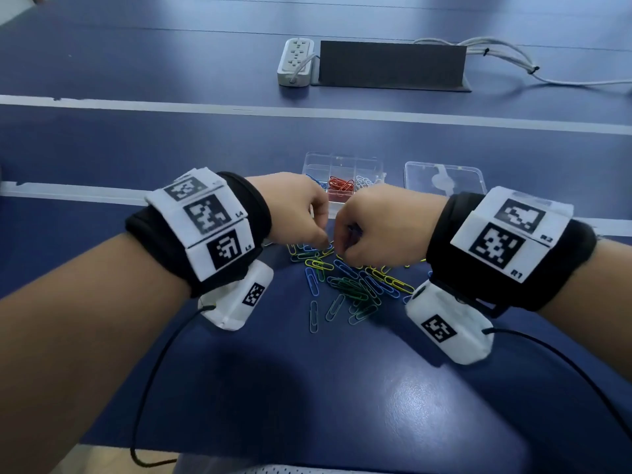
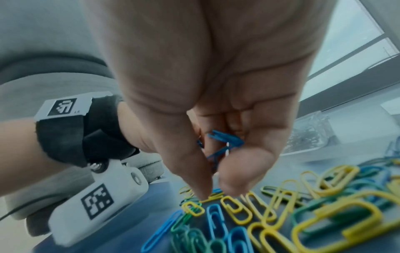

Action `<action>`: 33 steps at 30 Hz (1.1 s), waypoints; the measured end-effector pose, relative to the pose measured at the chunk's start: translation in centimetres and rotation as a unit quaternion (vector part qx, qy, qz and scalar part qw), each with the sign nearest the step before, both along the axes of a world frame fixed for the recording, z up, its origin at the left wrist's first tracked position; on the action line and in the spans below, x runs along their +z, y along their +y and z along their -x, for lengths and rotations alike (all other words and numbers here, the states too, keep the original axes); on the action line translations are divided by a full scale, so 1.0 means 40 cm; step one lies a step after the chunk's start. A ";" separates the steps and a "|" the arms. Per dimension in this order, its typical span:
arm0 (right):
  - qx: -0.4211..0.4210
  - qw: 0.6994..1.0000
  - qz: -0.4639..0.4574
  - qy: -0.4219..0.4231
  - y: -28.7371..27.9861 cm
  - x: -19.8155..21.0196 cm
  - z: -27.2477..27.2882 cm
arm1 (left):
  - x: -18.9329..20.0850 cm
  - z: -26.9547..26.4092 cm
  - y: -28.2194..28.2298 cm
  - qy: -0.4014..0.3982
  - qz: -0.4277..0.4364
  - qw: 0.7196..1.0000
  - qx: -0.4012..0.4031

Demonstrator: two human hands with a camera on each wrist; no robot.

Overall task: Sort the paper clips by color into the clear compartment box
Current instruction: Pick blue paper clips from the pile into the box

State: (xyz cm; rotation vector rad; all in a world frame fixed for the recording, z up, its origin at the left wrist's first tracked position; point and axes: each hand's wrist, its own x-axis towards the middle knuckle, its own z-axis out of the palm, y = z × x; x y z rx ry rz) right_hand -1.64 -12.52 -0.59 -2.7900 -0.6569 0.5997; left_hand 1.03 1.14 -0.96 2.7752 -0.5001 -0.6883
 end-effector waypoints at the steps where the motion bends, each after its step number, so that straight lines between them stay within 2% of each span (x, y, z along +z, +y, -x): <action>1: 0.010 1.000 0.008 -0.007 0.003 0.000 0.004 | -0.005 0.001 0.000 -0.018 -0.019 1.000 -0.011; 6: 0.047 0.997 0.039 -0.049 0.015 -0.012 0.015 | -0.015 0.002 -0.007 -0.044 -0.054 0.997 -0.031; 11: 0.049 0.996 0.058 -0.044 0.010 -0.018 0.013 | -0.018 0.009 -0.011 -0.061 -0.066 0.995 -0.047; 15: -0.011 1.000 0.025 -0.004 -0.004 0.002 -0.001 | -0.016 0.005 -0.007 -0.055 -0.033 0.998 -0.020; 20: -0.106 0.992 -0.059 0.040 -0.014 0.034 -0.075 | 0.006 -0.028 -0.008 -0.077 -0.002 0.997 0.002; 22: -0.136 0.987 -0.074 0.034 -0.012 0.047 -0.110 | 0.015 -0.055 -0.010 -0.090 0.016 0.996 0.024; 26: -0.154 0.987 -0.040 -0.031 0.010 0.062 -0.180 | 0.019 -0.113 -0.026 -0.126 0.041 0.989 0.064; 31: -0.220 0.968 -0.118 -0.011 0.031 0.050 -0.245 | 0.005 -0.158 -0.045 -0.157 0.035 0.984 0.071; 33: -0.223 0.969 -0.100 -0.022 0.033 0.043 -0.269 | 0.002 -0.165 -0.047 -0.151 0.038 0.985 0.075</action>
